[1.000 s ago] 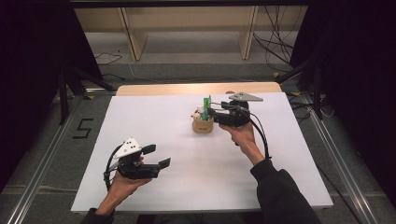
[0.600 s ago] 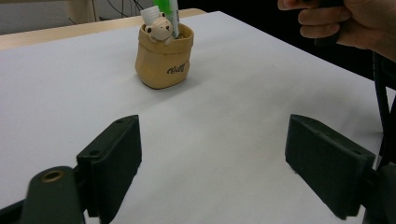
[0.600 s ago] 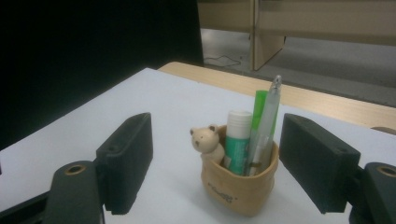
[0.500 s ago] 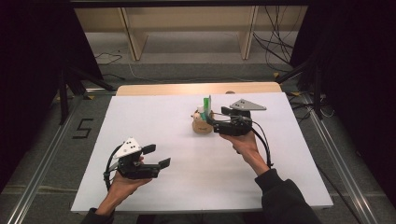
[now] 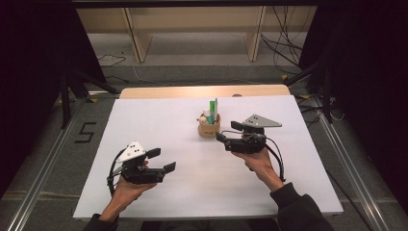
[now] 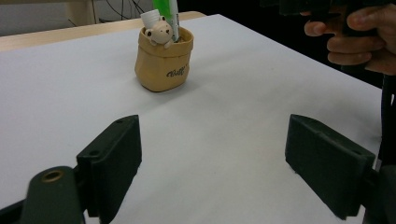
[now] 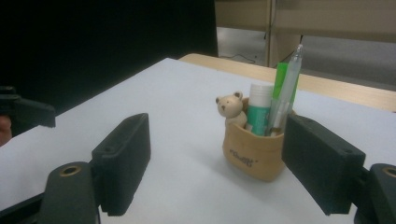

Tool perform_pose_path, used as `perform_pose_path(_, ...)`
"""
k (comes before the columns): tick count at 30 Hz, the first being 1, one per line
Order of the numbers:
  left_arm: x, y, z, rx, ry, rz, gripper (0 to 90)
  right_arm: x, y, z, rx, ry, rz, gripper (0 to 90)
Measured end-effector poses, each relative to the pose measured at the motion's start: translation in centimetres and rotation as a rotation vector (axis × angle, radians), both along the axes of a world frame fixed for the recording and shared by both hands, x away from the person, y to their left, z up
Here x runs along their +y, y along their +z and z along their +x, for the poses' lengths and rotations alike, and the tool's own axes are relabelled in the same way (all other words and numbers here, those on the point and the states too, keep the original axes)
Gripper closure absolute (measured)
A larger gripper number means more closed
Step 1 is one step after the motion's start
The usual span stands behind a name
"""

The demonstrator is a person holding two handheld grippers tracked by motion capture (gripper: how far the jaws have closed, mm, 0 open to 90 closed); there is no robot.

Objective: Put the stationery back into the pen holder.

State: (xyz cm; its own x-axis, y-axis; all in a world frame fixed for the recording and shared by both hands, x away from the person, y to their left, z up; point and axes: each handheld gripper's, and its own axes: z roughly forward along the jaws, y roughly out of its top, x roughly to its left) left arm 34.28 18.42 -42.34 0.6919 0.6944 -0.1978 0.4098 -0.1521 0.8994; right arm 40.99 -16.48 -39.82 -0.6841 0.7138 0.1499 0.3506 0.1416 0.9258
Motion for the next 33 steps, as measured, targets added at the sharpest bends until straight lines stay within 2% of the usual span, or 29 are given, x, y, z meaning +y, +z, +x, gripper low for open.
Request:
perform_pose_path(9, 0.2, 0.1, -0.1, -0.007, 0.007, -0.019, 17.9, -0.6, -0.9, -1.7, 0.008, 0.024, -0.008, 24.1)
perform_pose_path(20, 0.3, 0.2, -0.2, -0.017, 0.001, -0.028, 17.1, -2.4, -1.6, -4.1, 0.008, 0.026, -0.001, 23.5)
perform_pose_path(33, 0.3, 0.3, -0.4, -0.028, -0.006, -0.034, 16.0, -4.3, -2.9, -5.9, 0.015, 0.018, 0.000, 21.9)
